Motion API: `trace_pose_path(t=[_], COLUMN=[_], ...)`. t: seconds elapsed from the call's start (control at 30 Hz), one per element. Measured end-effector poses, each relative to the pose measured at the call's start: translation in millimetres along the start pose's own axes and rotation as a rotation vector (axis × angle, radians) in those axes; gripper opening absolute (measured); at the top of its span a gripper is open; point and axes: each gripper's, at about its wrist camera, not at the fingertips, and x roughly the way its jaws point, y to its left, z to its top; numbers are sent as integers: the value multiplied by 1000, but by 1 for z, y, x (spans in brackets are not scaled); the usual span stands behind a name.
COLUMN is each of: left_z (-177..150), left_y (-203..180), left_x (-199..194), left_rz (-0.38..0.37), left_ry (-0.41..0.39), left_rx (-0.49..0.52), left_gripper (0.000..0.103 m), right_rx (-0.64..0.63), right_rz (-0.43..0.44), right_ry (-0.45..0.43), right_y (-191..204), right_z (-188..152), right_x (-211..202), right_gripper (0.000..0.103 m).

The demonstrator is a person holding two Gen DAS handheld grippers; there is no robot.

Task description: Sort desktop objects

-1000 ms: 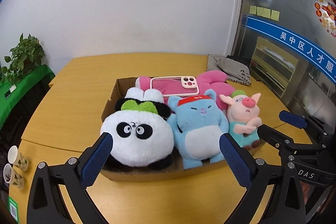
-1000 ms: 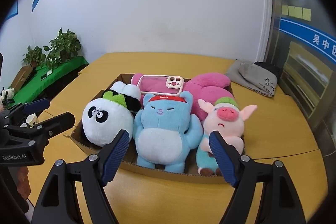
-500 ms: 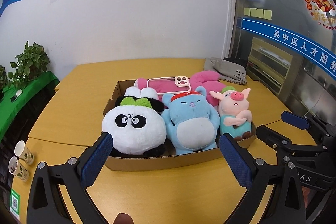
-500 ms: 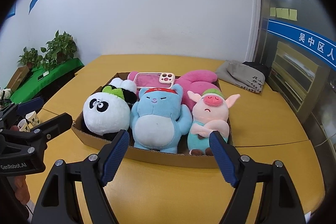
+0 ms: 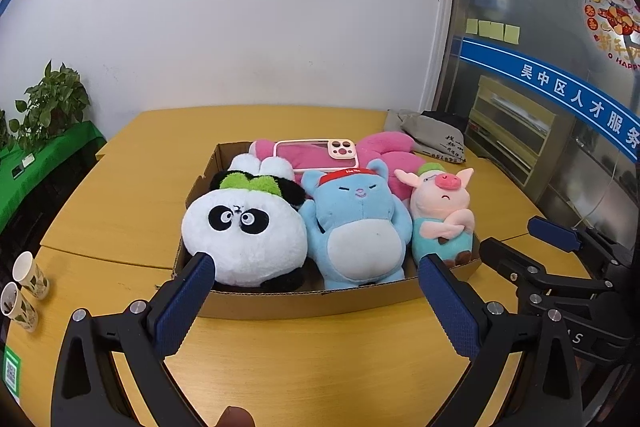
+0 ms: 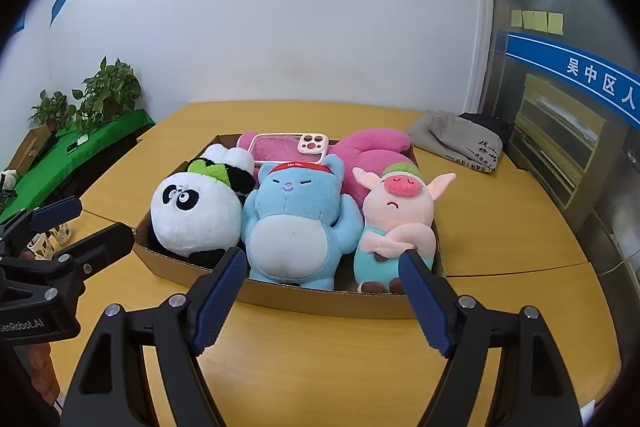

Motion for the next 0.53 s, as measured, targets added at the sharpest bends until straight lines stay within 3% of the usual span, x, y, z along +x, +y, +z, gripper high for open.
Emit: trace_pose_path(t=[0.33,0.4,0.53], left_z=[-3,-5,-9], left_y=[7,10,6], left_x=[15,16,18], left_rz=[-46,-22,101], left_ry=[45,46,29], left_rx=[-61,-78,-26], left_gripper=[103,103,103], right_rx=[-8,-7,0], right_rz=[8,5,-1], right_ry=[25,30,38], right_y=[3,2,1], right_z=[-3,-4,-5], right_x=[12,14,20], right_gripper=[79,79,79])
